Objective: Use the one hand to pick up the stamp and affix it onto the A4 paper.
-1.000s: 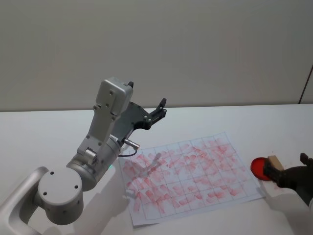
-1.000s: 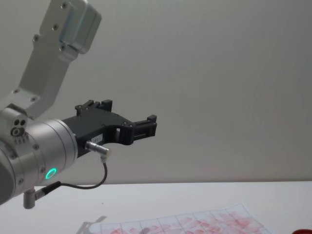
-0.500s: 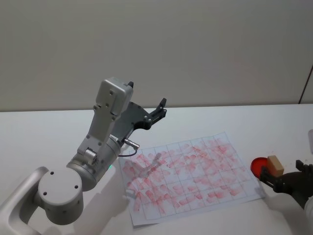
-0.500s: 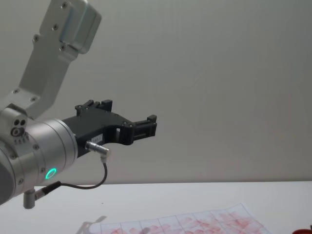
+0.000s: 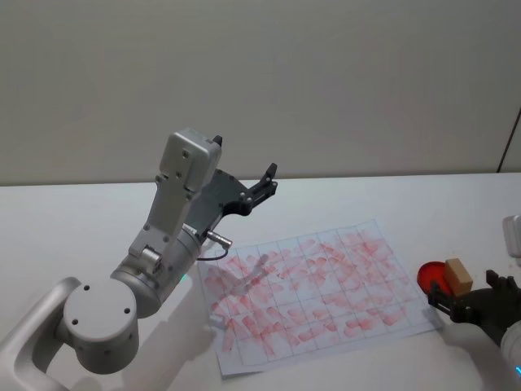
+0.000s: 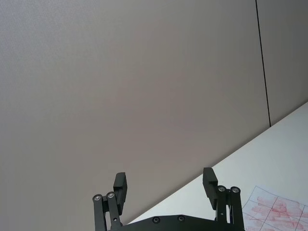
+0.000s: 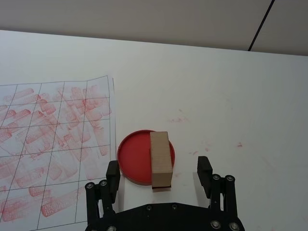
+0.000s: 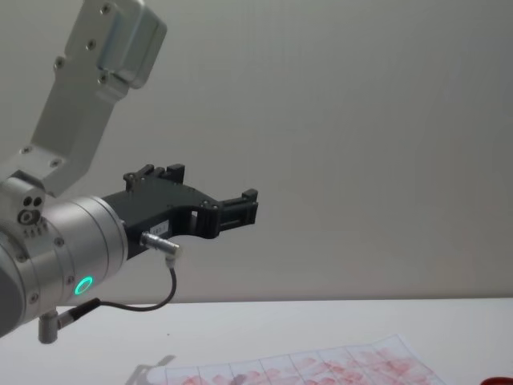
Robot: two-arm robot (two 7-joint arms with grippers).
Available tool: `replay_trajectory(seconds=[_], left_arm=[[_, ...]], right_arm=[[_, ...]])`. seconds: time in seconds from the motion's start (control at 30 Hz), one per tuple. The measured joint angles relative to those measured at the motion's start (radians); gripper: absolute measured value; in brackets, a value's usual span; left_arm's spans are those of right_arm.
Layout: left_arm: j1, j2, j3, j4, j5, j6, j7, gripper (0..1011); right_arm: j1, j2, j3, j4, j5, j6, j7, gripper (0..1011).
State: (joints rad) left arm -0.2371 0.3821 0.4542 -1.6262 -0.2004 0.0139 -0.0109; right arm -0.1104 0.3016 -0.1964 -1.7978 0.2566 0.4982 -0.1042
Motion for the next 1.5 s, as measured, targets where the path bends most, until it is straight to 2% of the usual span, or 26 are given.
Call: replay_trajectory(seconds=[0.17,0.33,0.47,0.5,0.67,0.7,0.93,1.27,1.5], left_arm=[[0.000,0.000,0.000,0.000,0.000,0.000,0.000,1001],[0.000,0.000,0.000,0.000,0.000,0.000,0.000,1001],[0.000,0.000,0.000,0.000,0.000,0.000,0.000,1001],[0.000,0.000,0.000,0.000,0.000,0.000,0.000,1001],[0.000,0.000,0.000,0.000,0.000,0.000,0.000,1001],[0.000,0.000,0.000,0.000,0.000,0.000,0.000,1001],[0.000,0.000,0.000,0.000,0.000,0.000,0.000,1001],[0.000,0.000,0.000,0.000,0.000,0.000,0.000,1001],[0.000,0.000,0.000,0.000,0.000,0.000,0.000,1001]], right_arm=[[0.006,-0.003,0.000,0.008,-0.005,0.004,0.005,922],[0.010,-0.006,0.000,0.015,-0.008,0.007,0.010,756],[0.012,-0.007,0.000,0.018,-0.010,0.009,0.011,679],[0.013,-0.008,0.000,0.019,-0.010,0.009,0.012,617],[0.014,-0.008,0.000,0.022,-0.012,0.010,0.014,480],[0.014,-0.009,0.000,0.022,-0.012,0.010,0.014,419],[0.016,-0.009,0.000,0.024,-0.013,0.011,0.016,218],[0.018,-0.010,0.000,0.025,-0.017,0.011,0.020,213],[0.028,-0.008,-0.003,0.025,-0.045,-0.015,0.055,214]])
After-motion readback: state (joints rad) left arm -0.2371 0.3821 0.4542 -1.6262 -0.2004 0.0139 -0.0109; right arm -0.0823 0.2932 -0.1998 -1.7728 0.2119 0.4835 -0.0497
